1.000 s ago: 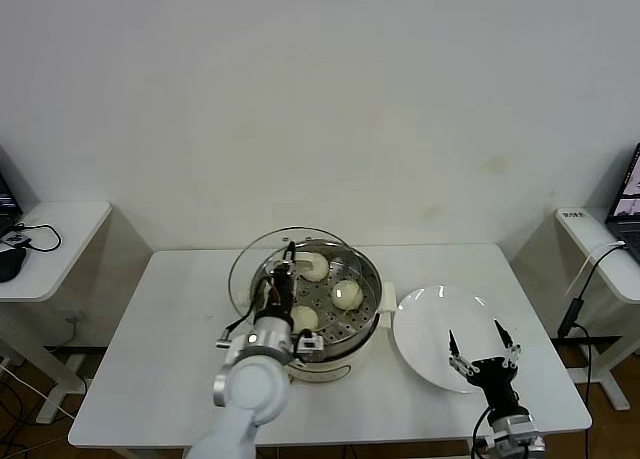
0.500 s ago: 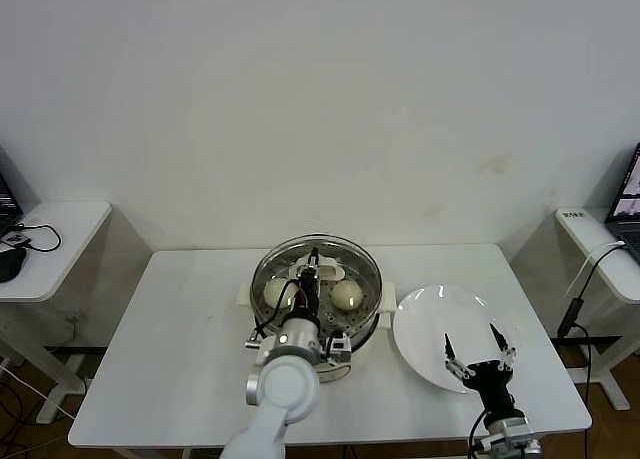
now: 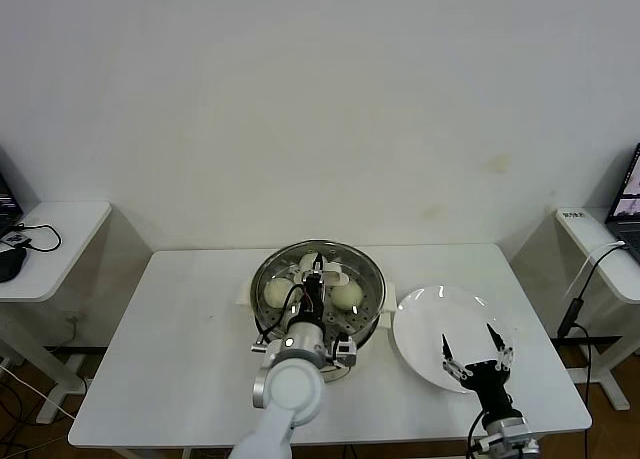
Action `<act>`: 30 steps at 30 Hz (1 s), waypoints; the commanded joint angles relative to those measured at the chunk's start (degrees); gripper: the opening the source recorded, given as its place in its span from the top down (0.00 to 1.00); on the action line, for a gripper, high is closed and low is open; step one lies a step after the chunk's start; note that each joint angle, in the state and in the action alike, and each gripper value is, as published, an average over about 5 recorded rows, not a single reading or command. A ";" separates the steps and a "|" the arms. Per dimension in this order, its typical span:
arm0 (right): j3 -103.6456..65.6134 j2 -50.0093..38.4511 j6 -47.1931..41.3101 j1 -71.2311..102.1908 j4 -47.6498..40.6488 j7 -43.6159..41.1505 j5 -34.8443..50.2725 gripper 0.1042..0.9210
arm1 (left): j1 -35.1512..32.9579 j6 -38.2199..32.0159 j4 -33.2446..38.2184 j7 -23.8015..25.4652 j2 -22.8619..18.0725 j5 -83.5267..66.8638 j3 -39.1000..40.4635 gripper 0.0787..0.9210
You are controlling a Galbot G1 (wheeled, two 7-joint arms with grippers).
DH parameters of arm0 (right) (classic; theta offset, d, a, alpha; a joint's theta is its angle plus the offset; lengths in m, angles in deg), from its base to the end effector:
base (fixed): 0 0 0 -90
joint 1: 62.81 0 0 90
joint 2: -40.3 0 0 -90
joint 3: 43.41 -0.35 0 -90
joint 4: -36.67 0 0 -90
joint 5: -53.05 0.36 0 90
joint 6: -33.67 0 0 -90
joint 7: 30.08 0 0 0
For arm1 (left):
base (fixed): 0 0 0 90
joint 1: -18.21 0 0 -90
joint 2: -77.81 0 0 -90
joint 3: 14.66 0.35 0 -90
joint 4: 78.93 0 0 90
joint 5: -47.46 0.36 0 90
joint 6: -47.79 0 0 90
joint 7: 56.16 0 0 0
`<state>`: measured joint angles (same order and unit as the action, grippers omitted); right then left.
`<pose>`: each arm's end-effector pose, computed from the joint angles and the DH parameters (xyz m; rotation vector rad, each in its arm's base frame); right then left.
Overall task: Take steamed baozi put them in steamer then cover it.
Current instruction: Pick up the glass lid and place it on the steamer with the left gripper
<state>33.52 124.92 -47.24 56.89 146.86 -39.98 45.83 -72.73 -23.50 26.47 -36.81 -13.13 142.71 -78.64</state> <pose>0.1781 -0.0972 -0.3521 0.0596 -3.0672 0.4882 0.3077 -0.1564 -0.2570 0.2036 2.2110 2.1762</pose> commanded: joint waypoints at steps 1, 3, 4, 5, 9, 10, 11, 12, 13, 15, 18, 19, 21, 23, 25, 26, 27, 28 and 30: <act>-0.13 -0.26 -0.09 0.18 0.32 -0.09 0.27 0.12 | 0.06 -0.08 -0.52 0.11 -0.54 0.37 -0.28 0.94; -0.16 -0.31 -0.11 0.25 0.39 -0.12 0.30 0.12 | 0.18 -0.09 -0.55 0.10 -0.55 0.30 -0.49 0.94; -0.17 -0.32 -0.11 0.29 0.40 -0.14 0.28 0.12 | 0.23 -0.10 -0.55 0.09 -0.54 0.27 -0.57 0.94; -0.18 -0.33 -0.11 0.32 0.41 -0.15 0.25 0.12 | 0.28 -0.12 -0.58 0.09 -0.52 0.23 -0.64 0.94; -0.10 -0.26 -0.11 0.52 0.55 -0.21 0.12 0.12 | 0.36 -0.17 -0.84 -0.05 -0.54 0.11 -0.79 0.94; -0.08 -0.25 -0.11 0.57 0.59 -0.23 0.09 0.12 | 0.36 -0.19 -0.93 -0.13 -0.57 0.12 -0.81 0.94; -0.07 -0.24 -0.11 0.62 0.64 -0.26 0.07 0.12 | 0.37 -0.22 -1.02 -0.20 -0.61 0.14 -0.86 0.94; -0.06 -0.24 -0.10 0.65 0.67 -0.27 0.05 0.12 | 0.38 -0.25 -1.10 -0.25 -0.63 0.13 -0.91 0.94; -0.07 -0.25 -0.10 0.68 0.69 -0.29 0.05 0.12 | 0.40 -0.26 -1.16 -0.29 -0.63 0.10 -0.96 0.94; -0.08 -0.25 -0.10 0.70 0.73 -0.31 0.04 0.12 | 0.41 -0.31 -1.25 -0.35 -0.62 -0.05 -1.04 0.94; -0.01 -0.23 -0.11 0.71 0.75 -0.33 0.02 0.12 | 0.32 -0.49 -1.26 -0.67 -0.66 -0.38 -1.07 0.94; 0.03 -0.23 -0.11 0.72 0.75 -0.33 -0.01 0.12 | 0.28 -0.54 -1.25 -0.81 -0.67 -0.48 -1.08 0.94; 0.10 -0.24 -0.13 0.72 0.74 -0.34 -0.04 0.12 | 0.15 -0.58 -1.13 -1.05 -0.67 -0.70 -1.13 0.93; 0.15 -0.29 -0.13 0.72 0.75 -0.34 -0.05 0.12 | 0.00 -0.59 -0.87 -1.29 -0.65 -0.86 -1.25 0.90; 0.18 -0.36 -0.14 0.73 0.78 -0.35 -0.05 0.12 | -0.22 -0.62 -0.41 -1.51 -0.62 -0.97 -1.34 0.85; 0.22 -0.39 -0.15 0.74 0.80 -0.36 -0.05 0.12 | -0.38 -0.64 -0.09 -1.61 -0.60 -1.01 -1.35 0.81; 0.26 -0.41 -0.16 0.75 0.83 -0.37 -0.06 0.12 | -0.60 -0.68 0.34 -1.68 -0.55 -1.05 -1.34 0.78; 0.31 -0.42 -0.17 0.77 0.88 -0.38 -0.08 0.12 | -0.84 -0.73 0.81 -1.73 -0.47 -1.09 -1.28 0.75; 0.41 -0.43 -0.20 0.85 1.01 -0.39 -0.11 0.12 | -1.54 -0.89 2.05 -1.83 -0.15 -1.20 -1.04 0.67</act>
<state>33.78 124.52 -47.40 57.67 147.69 -40.33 45.72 -73.26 -24.22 26.24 -38.35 -13.58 141.72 -79.99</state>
